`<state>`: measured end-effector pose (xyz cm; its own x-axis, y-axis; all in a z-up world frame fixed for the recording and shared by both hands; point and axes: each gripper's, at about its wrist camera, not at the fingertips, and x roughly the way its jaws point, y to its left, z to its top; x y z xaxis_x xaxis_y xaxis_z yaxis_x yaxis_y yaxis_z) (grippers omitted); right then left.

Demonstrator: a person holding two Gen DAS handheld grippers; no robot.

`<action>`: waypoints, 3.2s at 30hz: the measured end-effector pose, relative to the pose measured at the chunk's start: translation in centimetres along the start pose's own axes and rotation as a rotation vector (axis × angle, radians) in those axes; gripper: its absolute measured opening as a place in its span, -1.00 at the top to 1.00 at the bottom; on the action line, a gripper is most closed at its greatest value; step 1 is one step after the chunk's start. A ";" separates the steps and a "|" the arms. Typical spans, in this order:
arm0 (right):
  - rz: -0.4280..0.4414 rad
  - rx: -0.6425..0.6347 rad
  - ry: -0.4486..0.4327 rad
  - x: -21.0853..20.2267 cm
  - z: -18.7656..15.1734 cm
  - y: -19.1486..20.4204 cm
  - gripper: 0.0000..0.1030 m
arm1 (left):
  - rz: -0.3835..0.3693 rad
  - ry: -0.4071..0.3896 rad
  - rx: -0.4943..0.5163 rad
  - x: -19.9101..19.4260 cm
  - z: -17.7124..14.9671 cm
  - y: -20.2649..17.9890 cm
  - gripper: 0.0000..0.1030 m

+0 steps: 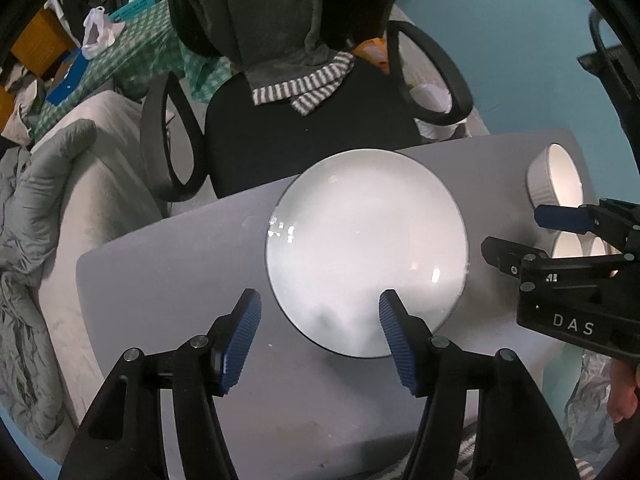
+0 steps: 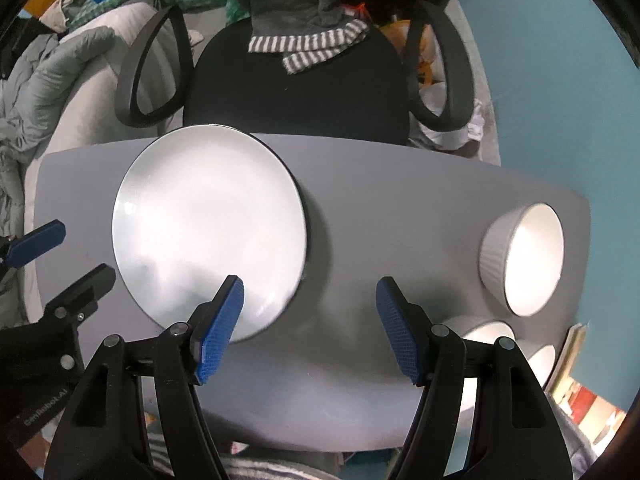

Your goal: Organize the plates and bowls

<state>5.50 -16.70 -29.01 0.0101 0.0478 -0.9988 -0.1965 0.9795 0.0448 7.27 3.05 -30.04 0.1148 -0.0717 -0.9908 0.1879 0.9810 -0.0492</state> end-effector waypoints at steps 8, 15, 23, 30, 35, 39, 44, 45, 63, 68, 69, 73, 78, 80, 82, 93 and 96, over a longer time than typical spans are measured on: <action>-0.002 0.039 -0.040 -2.6 -3.1 -3.4 -0.34 | -0.053 -0.004 0.042 -1.3 -0.7 -3.2 -0.40; 0.015 0.088 -0.032 -3.3 -5.8 -8.0 -0.34 | -0.117 0.038 0.091 -1.6 -1.1 -7.1 -0.65; 0.037 0.157 -0.033 -2.9 -8.8 -14.4 -0.34 | -0.138 0.069 0.202 -0.7 -1.4 -13.5 -0.65; 0.040 0.145 -0.051 -2.2 -9.7 -18.4 -0.34 | -0.149 0.101 0.209 1.0 -1.1 -17.4 -0.65; 0.050 0.105 -0.038 -1.1 -9.7 -20.4 -0.34 | -0.144 0.126 0.204 2.2 -0.8 -19.5 -0.65; 0.082 0.081 -0.070 0.0 -9.4 -21.6 -0.34 | -0.138 0.140 0.208 3.2 -0.4 -20.8 -0.65; 0.104 0.046 -0.033 2.0 -9.3 -22.2 -0.34 | -0.157 0.183 0.177 5.3 0.0 -22.4 -0.65; 0.104 0.030 -0.028 2.4 -9.3 -22.1 -0.34 | -0.159 0.190 0.169 5.6 0.1 -22.6 -0.65; 0.155 -0.067 0.042 6.7 -8.0 -21.8 -0.09 | -0.153 0.312 0.026 11.5 1.0 -23.9 0.16; 0.180 -0.062 0.061 7.2 -7.9 -21.9 0.33 | -0.165 0.317 0.025 12.1 1.0 -23.9 0.28; 0.190 -0.057 0.065 7.2 -7.9 -21.9 0.52 | -0.171 0.320 0.024 12.2 0.9 -24.0 0.33; 0.228 -0.023 0.091 7.5 -8.0 -22.3 0.69 | -0.189 0.330 0.025 12.7 0.8 -24.0 0.46; 0.208 -0.020 0.088 7.4 -8.4 -21.7 0.73 | -0.193 0.350 0.017 13.6 0.4 -24.0 0.56; 0.207 -0.019 0.094 7.5 -8.4 -21.2 0.76 | -0.192 0.350 0.015 14.1 0.3 -24.0 0.57; 0.197 -0.020 0.095 7.4 -8.7 -20.7 0.76 | -0.191 0.339 0.023 14.0 0.1 -24.3 0.70; 0.237 0.080 0.084 6.9 -8.6 -22.5 0.83 | -0.190 0.326 -0.001 14.4 -0.9 -22.7 0.78; 0.241 0.099 0.084 6.8 -9.1 -22.4 0.84 | -0.189 0.327 0.005 14.1 -1.0 -22.8 0.78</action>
<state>1.06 -40.12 -36.97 -0.1074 0.2692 -0.9571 -0.0866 0.9564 0.2788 3.58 -20.18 -43.01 -0.2398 -0.1892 -0.9522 0.1812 0.9549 -0.2353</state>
